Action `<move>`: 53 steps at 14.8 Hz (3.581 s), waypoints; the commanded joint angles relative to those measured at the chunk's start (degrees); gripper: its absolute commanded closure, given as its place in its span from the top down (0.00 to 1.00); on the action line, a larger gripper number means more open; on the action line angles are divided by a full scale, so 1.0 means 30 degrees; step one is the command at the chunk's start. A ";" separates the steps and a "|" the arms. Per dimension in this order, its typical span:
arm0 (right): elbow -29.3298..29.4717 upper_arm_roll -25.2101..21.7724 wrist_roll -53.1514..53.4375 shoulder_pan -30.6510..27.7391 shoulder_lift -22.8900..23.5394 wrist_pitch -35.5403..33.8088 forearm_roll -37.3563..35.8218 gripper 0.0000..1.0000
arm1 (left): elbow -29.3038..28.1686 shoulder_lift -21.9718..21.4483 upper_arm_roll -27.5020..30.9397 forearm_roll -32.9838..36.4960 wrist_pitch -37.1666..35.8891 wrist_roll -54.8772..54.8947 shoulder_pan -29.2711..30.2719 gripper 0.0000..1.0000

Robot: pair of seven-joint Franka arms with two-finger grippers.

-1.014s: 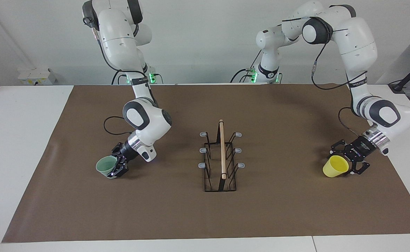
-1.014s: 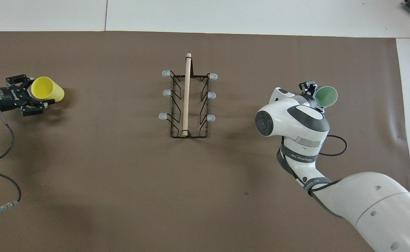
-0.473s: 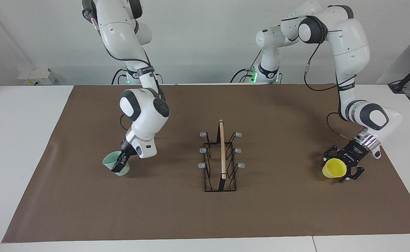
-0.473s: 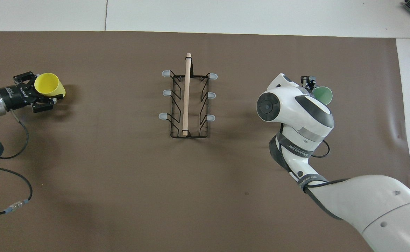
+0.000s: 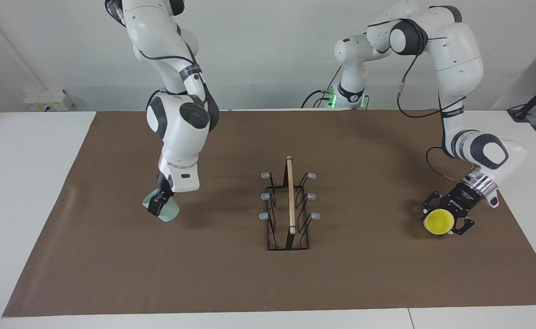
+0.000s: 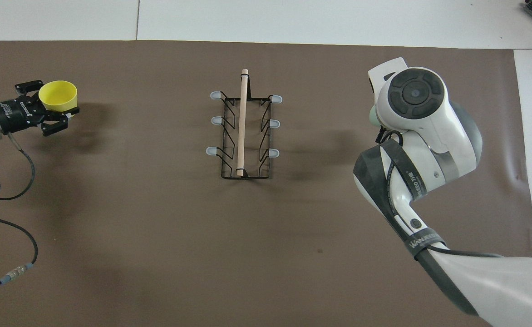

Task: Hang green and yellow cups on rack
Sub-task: 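Lift the yellow cup with the left gripper while the right gripper lifts the green cup, then carry both cups toward the rack pegs with both grippers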

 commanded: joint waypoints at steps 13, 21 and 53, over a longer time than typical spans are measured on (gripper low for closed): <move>-0.0373 0.0134 -0.0588 -0.0385 -0.4091 -0.0003 1.7090 0.00 | 0.0178 -0.6457 -0.0658 1.1178 0.0505 0.0177 -0.2550 0.00; -0.3824 0.0076 -0.6671 -0.0940 -0.5728 0.2459 2.6955 0.00 | -0.2425 -0.9825 -0.4846 1.7271 0.1555 0.0206 -0.2521 0.00; -0.8987 0.0134 -3.0061 0.2837 -0.2714 0.3924 5.1435 0.00 | -0.7707 -0.7782 -1.4722 4.8270 0.5254 -1.8892 -0.4191 0.00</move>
